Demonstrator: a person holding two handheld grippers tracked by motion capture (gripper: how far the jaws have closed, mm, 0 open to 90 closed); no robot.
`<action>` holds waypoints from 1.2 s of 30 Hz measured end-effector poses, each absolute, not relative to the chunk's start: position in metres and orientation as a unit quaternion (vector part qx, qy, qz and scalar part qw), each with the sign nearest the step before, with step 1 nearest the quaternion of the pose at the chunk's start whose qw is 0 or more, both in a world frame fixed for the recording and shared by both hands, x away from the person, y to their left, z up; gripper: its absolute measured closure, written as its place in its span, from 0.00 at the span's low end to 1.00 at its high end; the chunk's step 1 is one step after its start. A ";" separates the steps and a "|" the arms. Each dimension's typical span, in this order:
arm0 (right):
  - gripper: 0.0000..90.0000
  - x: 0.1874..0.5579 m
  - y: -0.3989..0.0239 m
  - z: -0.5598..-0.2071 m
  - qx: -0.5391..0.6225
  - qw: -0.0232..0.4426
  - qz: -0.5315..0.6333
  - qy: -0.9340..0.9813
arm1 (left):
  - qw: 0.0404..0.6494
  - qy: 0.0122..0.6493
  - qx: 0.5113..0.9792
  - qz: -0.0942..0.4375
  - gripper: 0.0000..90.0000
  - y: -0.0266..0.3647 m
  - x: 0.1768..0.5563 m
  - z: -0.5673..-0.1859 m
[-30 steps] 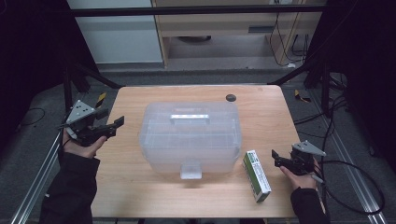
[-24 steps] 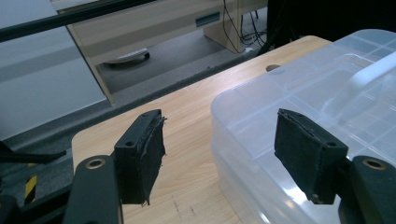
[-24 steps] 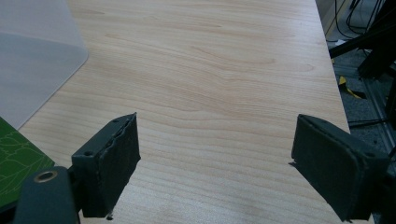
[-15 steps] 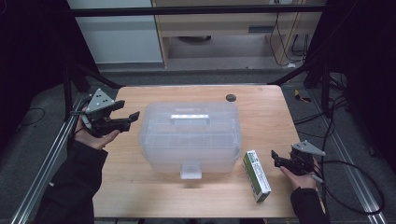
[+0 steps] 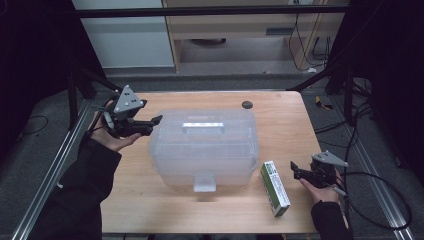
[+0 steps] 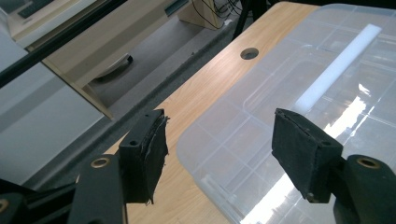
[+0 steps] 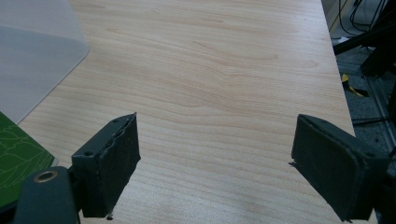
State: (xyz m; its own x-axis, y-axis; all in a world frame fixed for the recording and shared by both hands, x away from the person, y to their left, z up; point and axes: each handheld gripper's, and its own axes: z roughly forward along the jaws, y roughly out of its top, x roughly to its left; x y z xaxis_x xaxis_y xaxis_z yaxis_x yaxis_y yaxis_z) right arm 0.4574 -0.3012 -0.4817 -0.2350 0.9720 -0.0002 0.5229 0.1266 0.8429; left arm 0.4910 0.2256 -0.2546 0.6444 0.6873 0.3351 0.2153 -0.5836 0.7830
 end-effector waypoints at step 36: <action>0.18 0.458 -0.302 -0.482 0.540 0.292 0.380 0.692 | 0.243 0.096 0.925 0.275 0.46 0.140 0.502 -0.264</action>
State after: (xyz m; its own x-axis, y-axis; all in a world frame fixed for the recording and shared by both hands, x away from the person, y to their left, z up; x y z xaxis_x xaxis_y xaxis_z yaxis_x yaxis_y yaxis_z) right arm 0.4576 -0.3022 -0.4816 -0.2454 0.9694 0.0059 0.5258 0.1280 0.8409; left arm 0.5020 0.1401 -0.2642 0.8304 0.3107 0.4624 0.0438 -0.8639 0.5018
